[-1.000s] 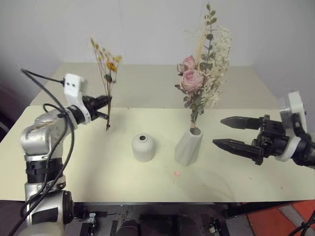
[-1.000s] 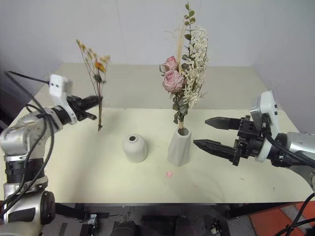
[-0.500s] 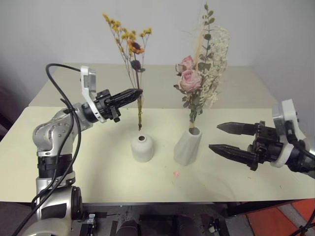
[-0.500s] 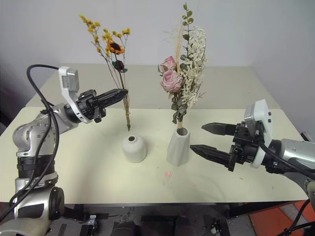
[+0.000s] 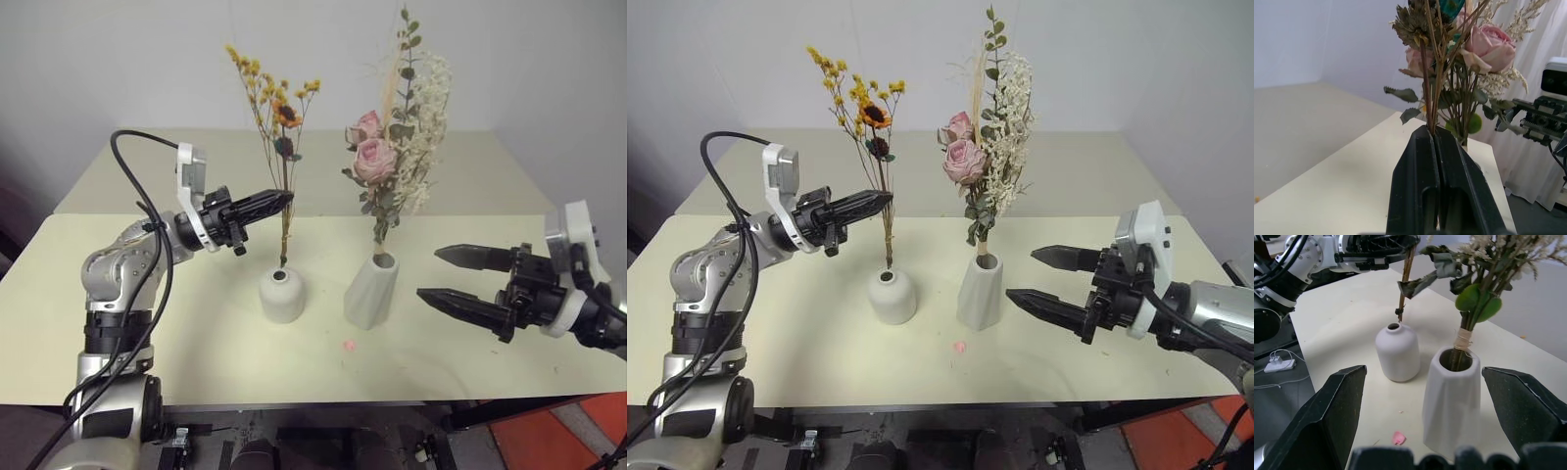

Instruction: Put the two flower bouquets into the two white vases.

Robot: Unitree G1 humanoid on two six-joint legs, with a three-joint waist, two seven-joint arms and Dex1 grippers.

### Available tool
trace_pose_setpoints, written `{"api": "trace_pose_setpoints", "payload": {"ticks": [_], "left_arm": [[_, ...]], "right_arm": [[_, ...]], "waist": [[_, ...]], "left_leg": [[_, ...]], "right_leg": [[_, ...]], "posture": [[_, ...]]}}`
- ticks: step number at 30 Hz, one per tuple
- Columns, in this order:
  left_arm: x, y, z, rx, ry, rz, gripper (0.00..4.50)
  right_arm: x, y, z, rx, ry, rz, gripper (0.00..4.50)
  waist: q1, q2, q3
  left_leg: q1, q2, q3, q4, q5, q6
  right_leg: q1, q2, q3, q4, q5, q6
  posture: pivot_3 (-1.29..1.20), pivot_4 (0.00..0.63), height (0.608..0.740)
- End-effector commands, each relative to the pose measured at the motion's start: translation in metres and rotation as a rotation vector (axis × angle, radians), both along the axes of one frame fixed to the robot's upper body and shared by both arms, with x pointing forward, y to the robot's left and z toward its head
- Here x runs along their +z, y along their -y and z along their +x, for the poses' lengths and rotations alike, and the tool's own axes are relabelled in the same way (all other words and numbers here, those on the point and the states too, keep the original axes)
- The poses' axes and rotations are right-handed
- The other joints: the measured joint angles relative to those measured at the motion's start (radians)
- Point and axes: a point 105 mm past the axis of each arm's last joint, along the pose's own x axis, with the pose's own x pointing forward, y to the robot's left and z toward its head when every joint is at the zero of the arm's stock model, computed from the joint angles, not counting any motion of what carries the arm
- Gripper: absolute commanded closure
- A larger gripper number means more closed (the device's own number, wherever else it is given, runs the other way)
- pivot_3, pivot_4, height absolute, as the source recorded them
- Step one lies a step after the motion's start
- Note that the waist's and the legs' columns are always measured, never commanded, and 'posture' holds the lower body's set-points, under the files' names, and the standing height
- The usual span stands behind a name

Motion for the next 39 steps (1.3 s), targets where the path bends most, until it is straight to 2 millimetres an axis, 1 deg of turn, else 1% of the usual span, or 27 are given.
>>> {"api": "trace_pose_setpoints", "payload": {"ticks": [1, 10, 24, 28, 32, 35, 36, 39], "left_arm": [[0.005, -0.003, -0.005, -0.012, 0.046, 0.012, 4.49], [-0.001, 0.000, -0.008, -0.035, 0.039, 0.022, 4.49], [-0.026, 0.001, -0.004, -0.012, 0.009, 0.090, 4.49], [-0.034, -0.003, -0.007, -0.008, -0.006, 0.138, 3.54], [-0.036, -0.015, -0.013, 0.022, -0.017, 0.150, 2.29], [-0.040, -0.028, -0.021, 0.053, -0.035, 0.168, 1.22], [-0.040, -0.031, -0.023, 0.059, -0.039, 0.172, 0.99], [-0.044, -0.047, -0.030, 0.115, -0.038, 0.223, 0.02]], "right_arm": [[0.009, -0.001, -0.004, 0.002, 0.048, 0.003, 0.00], [0.009, -0.002, -0.004, 0.001, 0.047, 0.005, 0.00], [0.012, -0.002, -0.005, -0.014, 0.059, 0.011, 0.00], [0.011, -0.001, -0.005, -0.016, 0.060, 0.011, 0.00], [0.010, -0.001, -0.004, -0.018, 0.060, 0.009, 0.00], [0.009, -0.001, -0.004, -0.016, 0.058, 0.005, 0.00], [0.008, -0.001, -0.004, -0.015, 0.057, 0.005, 0.00], [0.006, 0.000, -0.003, -0.012, 0.052, -0.002, 0.00]], "waist": [[0.000, 0.000, 0.000], [0.000, 0.000, 0.000], [0.001, 0.000, 0.000], [-0.001, 0.000, 0.000], [-0.002, 0.000, 0.000], [-0.002, 0.000, 0.000], [-0.002, 0.000, 0.000], [-0.002, 0.000, 0.000]], "left_leg": [[0.000, 0.000, 0.000, 0.000, 0.000, 0.000], [0.000, 0.000, 0.000, 0.000, 0.000, 0.000], [0.000, 0.000, 0.000, 0.000, 0.000, 0.000], [0.000, 0.000, 0.000, 0.000, 0.000, 0.000], [0.000, 0.000, 0.000, 0.000, 0.000, 0.000], [0.000, 0.001, 0.000, 0.000, 0.000, 0.000], [0.000, 0.001, 0.000, 0.000, 0.000, 0.000], [0.000, 0.001, 0.000, 0.000, 0.000, 0.000]], "right_leg": [[0.000, 0.000, 0.000, 0.000, 0.000, 0.000], [0.000, 0.000, 0.000, 0.000, 0.000, 0.000], [0.000, 0.000, 0.000, -0.001, 0.000, 0.000], [0.000, 0.000, 0.000, 0.000, 0.000, 0.000], [0.000, 0.000, 0.000, 0.000, 0.000, 0.000], [0.000, 0.000, 0.000, -0.001, 0.000, 0.000], [0.000, 0.000, 0.000, 0.000, 0.000, 0.000], [0.000, 0.000, 0.000, 0.000, 0.000, 0.000]], "posture": [[0.00, 0.150, 0.740], [0.00, 0.150, 0.740], [0.00, 0.150, 0.740], [0.00, 0.150, 0.740], [0.00, 0.150, 0.740], [0.00, 0.150, 0.740], [0.00, 0.150, 0.740], [0.00, 0.150, 0.740]]}}
